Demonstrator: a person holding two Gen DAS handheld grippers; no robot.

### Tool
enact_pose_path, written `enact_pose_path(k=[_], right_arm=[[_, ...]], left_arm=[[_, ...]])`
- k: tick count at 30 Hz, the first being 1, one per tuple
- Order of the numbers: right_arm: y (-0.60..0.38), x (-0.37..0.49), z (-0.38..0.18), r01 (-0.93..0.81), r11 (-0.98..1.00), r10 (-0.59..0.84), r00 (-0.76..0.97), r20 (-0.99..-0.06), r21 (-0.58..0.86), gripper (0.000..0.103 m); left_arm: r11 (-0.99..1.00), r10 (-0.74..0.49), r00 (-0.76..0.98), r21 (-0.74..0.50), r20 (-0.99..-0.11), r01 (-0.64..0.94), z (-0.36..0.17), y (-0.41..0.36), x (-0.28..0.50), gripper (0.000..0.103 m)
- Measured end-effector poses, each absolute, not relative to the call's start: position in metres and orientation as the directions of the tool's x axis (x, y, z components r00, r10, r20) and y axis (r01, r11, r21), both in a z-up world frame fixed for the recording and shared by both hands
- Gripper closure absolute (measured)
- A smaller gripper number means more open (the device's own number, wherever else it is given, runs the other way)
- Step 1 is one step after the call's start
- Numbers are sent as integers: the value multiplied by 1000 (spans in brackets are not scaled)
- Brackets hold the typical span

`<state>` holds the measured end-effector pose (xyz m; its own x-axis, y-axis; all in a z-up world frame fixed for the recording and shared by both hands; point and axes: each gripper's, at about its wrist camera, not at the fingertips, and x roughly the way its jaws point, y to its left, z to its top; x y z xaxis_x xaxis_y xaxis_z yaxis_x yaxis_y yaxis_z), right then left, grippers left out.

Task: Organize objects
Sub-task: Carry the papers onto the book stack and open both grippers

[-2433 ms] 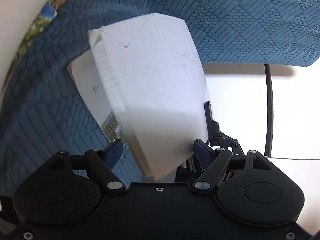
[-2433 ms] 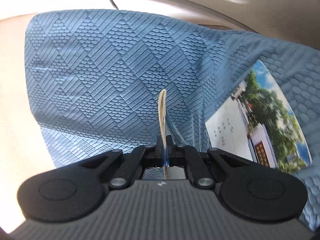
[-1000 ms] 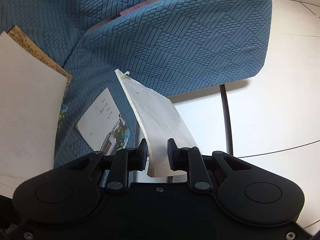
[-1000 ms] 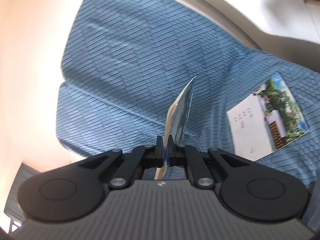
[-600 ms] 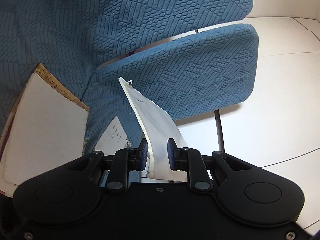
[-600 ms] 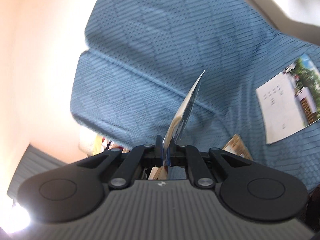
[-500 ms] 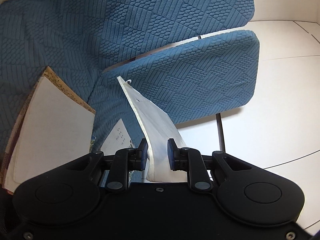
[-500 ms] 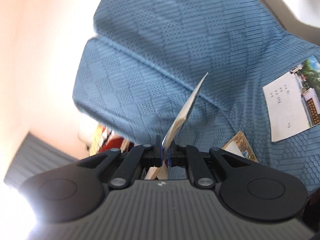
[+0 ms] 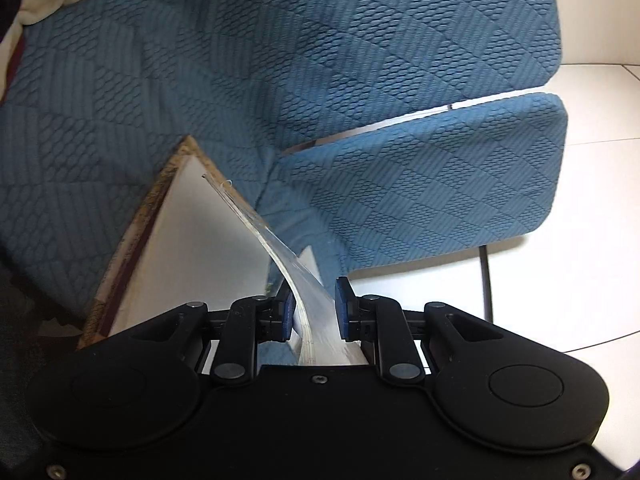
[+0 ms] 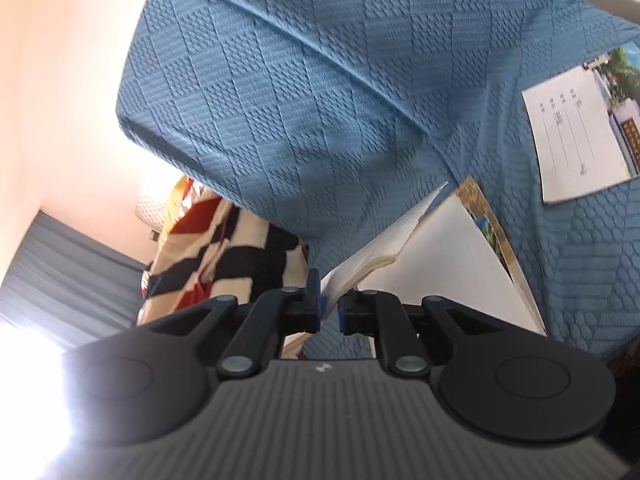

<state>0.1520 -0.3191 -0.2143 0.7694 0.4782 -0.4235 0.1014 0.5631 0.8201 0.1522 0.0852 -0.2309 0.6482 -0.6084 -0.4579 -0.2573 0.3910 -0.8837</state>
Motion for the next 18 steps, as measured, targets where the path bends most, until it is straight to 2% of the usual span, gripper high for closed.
enact_pose_path(k=[13,18], right_arm=[[-305,142,-254,136,614,498,697,-515,778,89],[-305,138,-266,154,590,519,679,-519,792,86]], left_arm=[[479,-567,563,-797,-601,-368,-274,80,139,84],[504,-548,546,-771,-633,-388,-278,77,139,84]])
